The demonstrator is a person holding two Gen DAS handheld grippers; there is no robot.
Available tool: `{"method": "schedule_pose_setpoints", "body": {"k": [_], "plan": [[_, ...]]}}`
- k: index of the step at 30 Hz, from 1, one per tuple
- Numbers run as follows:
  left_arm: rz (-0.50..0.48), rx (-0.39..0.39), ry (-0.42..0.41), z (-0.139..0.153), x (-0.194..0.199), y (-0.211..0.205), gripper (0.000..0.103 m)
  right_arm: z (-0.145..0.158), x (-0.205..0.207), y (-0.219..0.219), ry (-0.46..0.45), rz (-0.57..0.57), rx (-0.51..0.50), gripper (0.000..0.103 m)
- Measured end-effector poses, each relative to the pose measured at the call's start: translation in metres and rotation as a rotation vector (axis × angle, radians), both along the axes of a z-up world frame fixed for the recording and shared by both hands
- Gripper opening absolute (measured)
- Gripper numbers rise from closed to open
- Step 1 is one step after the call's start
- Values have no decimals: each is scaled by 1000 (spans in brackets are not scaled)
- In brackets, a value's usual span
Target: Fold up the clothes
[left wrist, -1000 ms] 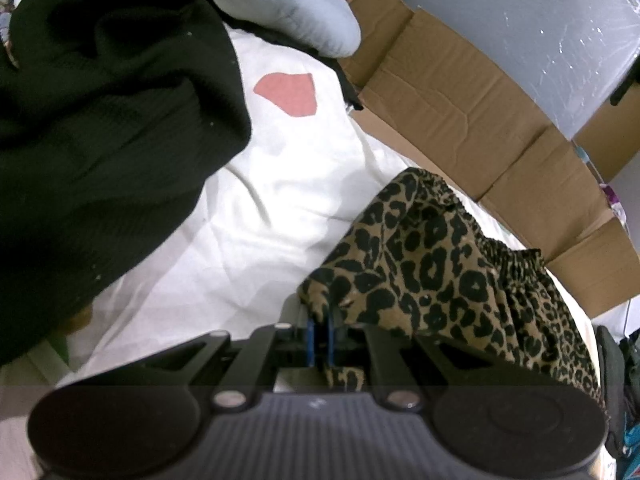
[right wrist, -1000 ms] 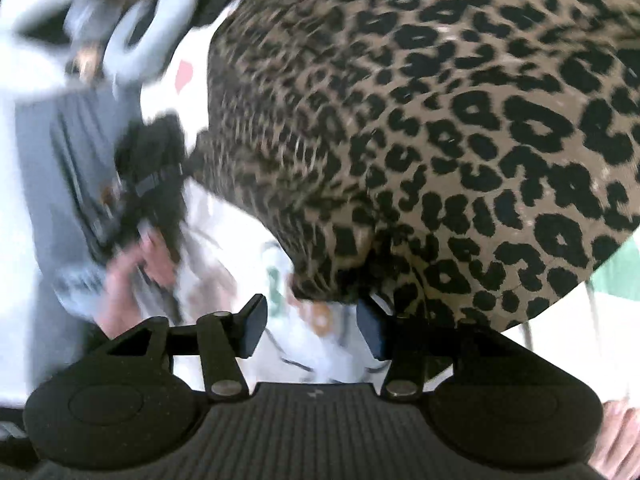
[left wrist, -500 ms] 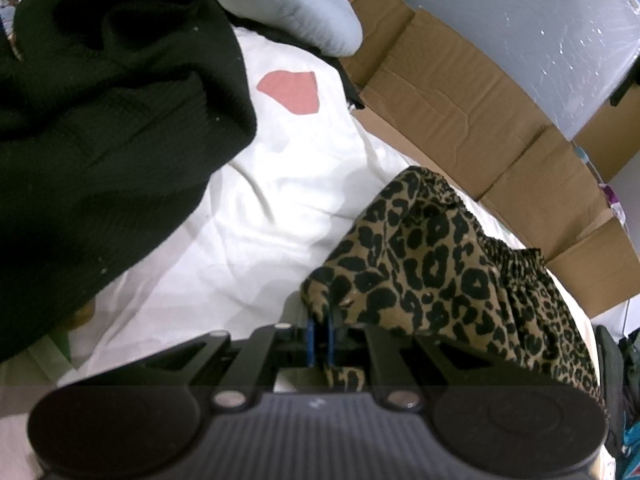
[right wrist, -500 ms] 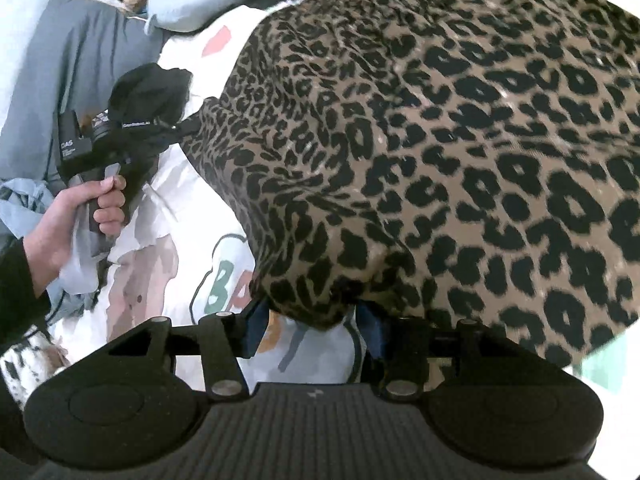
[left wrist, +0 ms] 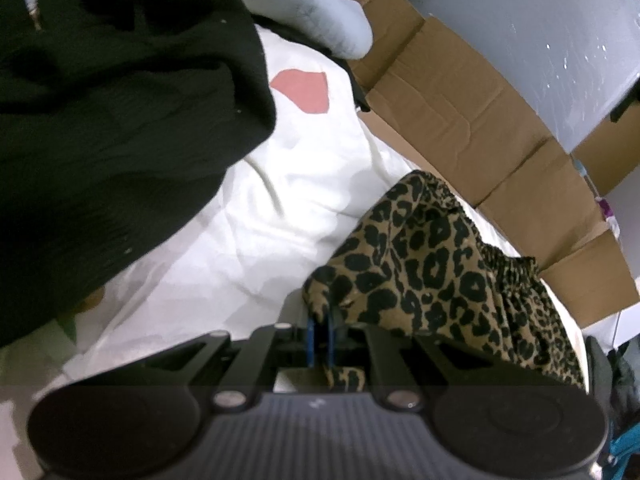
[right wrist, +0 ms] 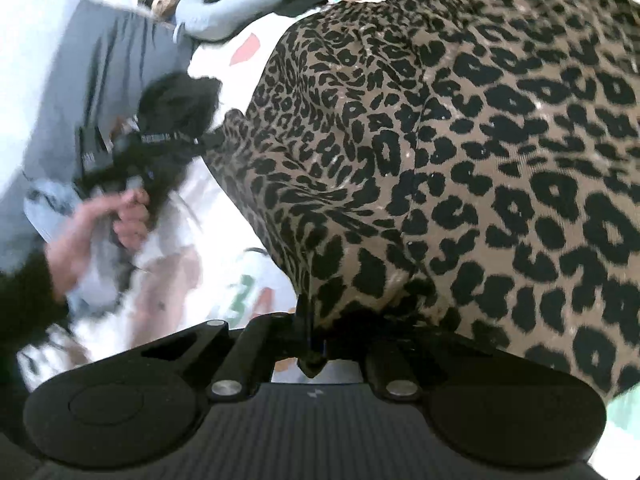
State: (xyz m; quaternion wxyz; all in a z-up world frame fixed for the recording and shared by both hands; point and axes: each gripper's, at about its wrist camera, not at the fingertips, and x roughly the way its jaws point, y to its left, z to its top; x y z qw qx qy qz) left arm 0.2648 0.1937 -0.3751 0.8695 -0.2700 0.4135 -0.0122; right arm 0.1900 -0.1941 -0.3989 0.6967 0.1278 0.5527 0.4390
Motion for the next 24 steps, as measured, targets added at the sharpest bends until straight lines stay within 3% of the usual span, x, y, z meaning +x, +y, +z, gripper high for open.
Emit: {"method": "schedule_pose_setpoints", "body": {"k": [3,9,14,17,24], "plan": [[0,-1,-2,9,-9,4,6,5,5,-8,126,-28,81,3],[40,-54,-8,28,-28,18,6,-14,11,-24,475,-144,230,2],[63,-60,-1,35,-42,25,6,-40,6,-25,653,-221,255,2],[87,-60,19,27,-47,31,6,-52,1,-19,670,-225,212,2],[128,-35,43,9,-55,38,7,-62,-4,0,557,-194,50,3]]}}
